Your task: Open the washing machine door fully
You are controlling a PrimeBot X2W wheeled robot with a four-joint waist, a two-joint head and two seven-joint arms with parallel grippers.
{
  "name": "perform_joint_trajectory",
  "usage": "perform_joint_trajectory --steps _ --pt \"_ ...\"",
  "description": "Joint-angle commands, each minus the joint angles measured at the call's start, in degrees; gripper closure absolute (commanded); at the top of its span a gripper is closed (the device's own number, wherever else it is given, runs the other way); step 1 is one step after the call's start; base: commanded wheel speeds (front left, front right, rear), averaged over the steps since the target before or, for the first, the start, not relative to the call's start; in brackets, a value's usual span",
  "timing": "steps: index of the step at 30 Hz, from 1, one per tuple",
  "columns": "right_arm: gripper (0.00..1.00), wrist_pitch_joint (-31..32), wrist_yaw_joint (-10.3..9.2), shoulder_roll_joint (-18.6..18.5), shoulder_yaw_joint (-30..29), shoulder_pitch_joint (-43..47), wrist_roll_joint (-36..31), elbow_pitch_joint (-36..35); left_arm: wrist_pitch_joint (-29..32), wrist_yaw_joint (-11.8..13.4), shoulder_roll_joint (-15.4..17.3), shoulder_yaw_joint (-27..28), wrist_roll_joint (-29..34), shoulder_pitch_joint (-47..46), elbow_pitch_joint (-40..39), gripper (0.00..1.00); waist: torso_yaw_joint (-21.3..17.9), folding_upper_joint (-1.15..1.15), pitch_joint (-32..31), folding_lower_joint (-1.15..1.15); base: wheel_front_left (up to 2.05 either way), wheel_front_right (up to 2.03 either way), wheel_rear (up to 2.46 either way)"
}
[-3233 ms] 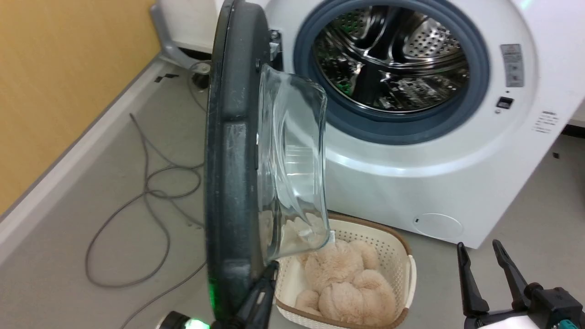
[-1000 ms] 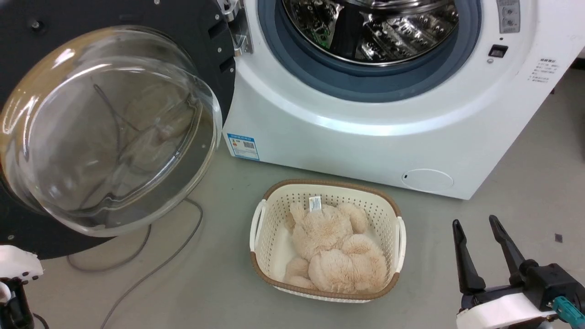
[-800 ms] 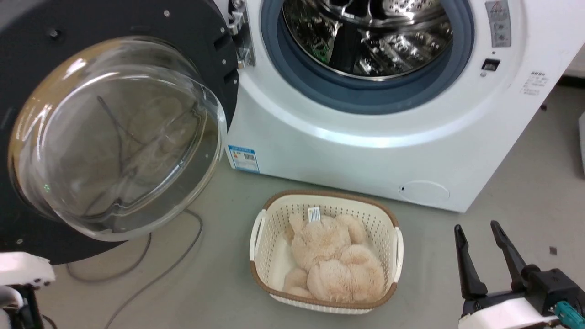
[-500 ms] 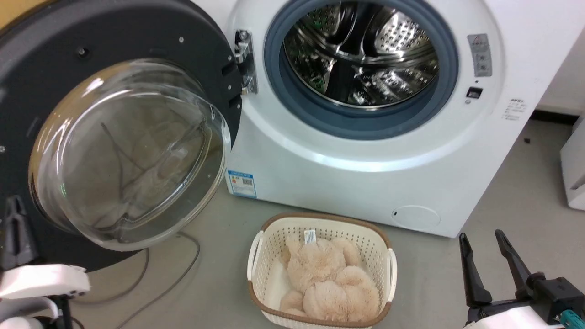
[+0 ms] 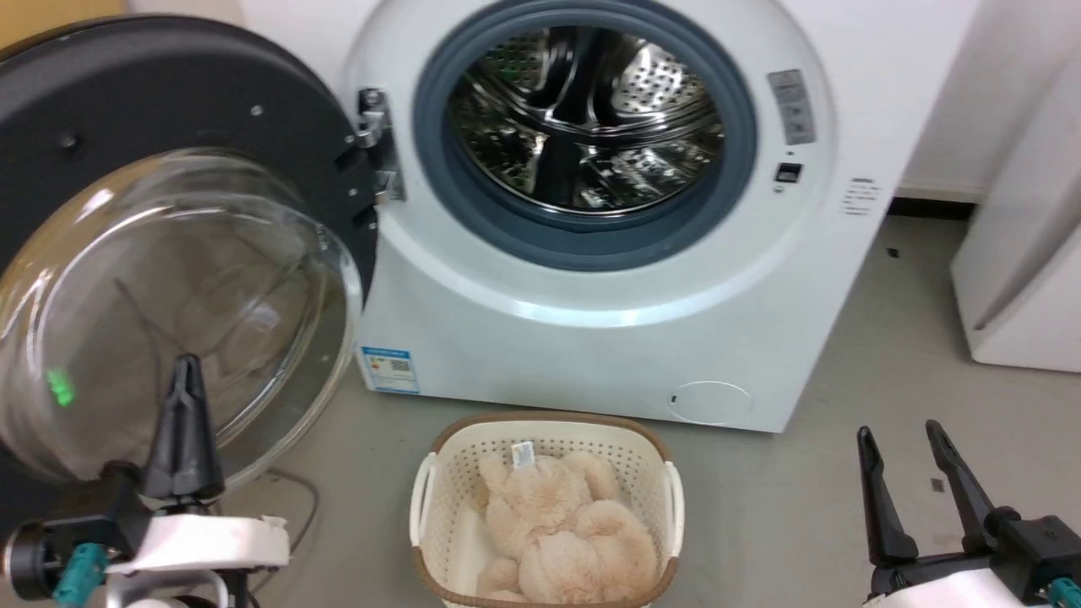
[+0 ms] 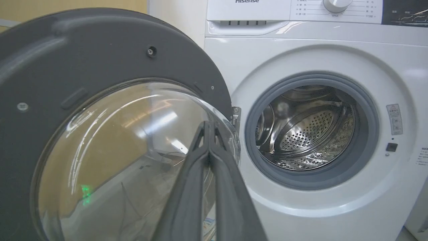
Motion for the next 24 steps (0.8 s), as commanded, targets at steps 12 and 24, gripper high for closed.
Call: perform_joint_trajectory --steps 12,24 --pt "0.00 -0.26 0.29 0.16 0.90 1.62 -0.07 -1.52 -0.25 0.00 -1.38 -5.50 0.16 4.12 2.74 0.61 -6.46 0.00 -0.73 0.00 0.00 0.00 0.00" --pt "0.00 -0.26 0.29 0.16 2.12 2.20 0.33 -2.32 -0.25 0.78 -1.66 -8.10 0.46 5.11 4.74 0.00 -8.47 0.00 -0.42 0.00 0.00 0.00 0.00"
